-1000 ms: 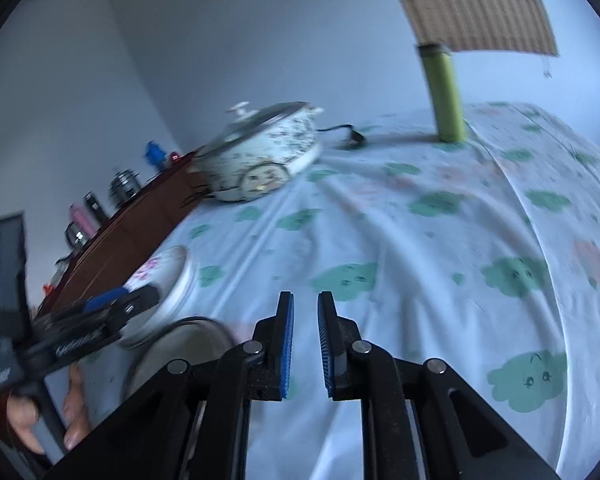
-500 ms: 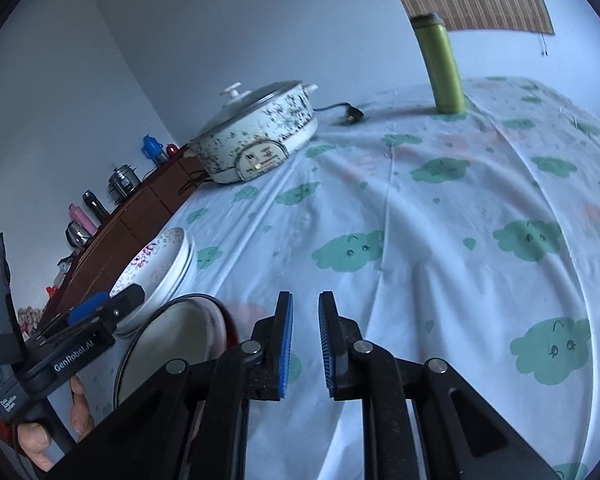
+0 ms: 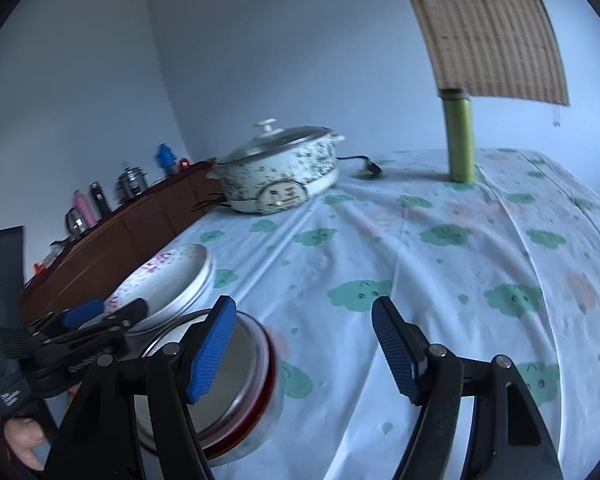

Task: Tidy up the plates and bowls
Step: 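Open both grippers and raise them off the nested bowls, then close both grippers on the rim of the nested bowl stack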

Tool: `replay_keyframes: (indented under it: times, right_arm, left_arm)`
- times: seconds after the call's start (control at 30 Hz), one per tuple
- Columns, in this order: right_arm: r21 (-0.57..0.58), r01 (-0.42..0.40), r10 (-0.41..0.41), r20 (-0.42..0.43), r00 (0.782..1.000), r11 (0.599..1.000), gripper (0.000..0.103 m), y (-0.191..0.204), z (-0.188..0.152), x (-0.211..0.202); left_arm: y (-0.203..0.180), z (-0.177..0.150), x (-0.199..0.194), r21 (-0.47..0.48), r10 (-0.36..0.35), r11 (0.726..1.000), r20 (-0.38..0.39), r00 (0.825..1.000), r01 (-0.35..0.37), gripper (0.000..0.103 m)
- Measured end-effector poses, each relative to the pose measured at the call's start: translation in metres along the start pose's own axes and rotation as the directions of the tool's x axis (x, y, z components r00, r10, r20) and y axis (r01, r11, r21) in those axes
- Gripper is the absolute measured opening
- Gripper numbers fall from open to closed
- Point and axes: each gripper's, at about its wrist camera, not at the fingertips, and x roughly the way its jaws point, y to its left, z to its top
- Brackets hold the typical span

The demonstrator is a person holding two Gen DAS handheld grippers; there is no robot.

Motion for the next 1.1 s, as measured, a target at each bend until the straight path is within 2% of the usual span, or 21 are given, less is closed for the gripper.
replay_keyframes:
  times: [0.17, 0.53, 0.63, 0.7, 0.77, 0.87, 0.97, 1.1]
  right_arm:
    - [-0.093, -0.038, 0.036, -0.014, 0.999, 0.995, 0.072, 0.011, -0.002, -0.007]
    - [-0.049, -0.081, 0.077, -0.082, 0.994, 0.995, 0.072, -0.001, -0.006, -0.008]
    - [-0.031, -0.096, 0.092, -0.099, 0.991, 0.995, 0.072, -0.003, -0.007, -0.008]
    - [-0.011, -0.087, 0.085, -0.120, 0.989, 0.996, 0.072, -0.007, -0.007, -0.006]
    - [0.019, -0.089, 0.090, -0.139, 0.986, 0.996, 0.072, -0.012, -0.006, -0.003]
    - [0.074, -0.086, 0.099, -0.185, 0.978, 0.994, 0.072, -0.019, -0.006, 0.003]
    - [0.121, -0.116, 0.141, -0.225, 0.964, 0.986, 0.072, -0.023, -0.008, 0.009]
    - [0.150, -0.152, 0.184, -0.231, 0.955, 0.977, 0.072, -0.022, -0.007, 0.009]
  left_arm:
    - [0.000, -0.002, -0.001, 0.000, 0.006, 1.000, -0.004, 1.000, -0.006, 0.076]
    - [0.007, -0.008, -0.003, -0.024, 0.027, 0.999, -0.026, 0.999, -0.028, 0.077]
    - [0.012, -0.009, -0.005, -0.039, 0.017, 0.999, -0.036, 0.999, -0.018, 0.085]
    - [0.015, -0.010, -0.008, -0.054, 0.008, 0.998, -0.035, 0.999, -0.010, 0.097]
    - [0.020, -0.011, -0.014, -0.072, 0.002, 0.997, -0.028, 1.000, -0.004, 0.102]
    - [0.021, -0.012, -0.015, -0.072, -0.009, 0.997, -0.037, 0.999, 0.006, 0.103]
    - [0.017, -0.013, -0.012, -0.047, -0.012, 0.999, -0.061, 0.998, 0.009, 0.103]
    - [0.015, -0.013, -0.012, -0.034, -0.051, 0.998, -0.084, 0.995, 0.048, 0.103]
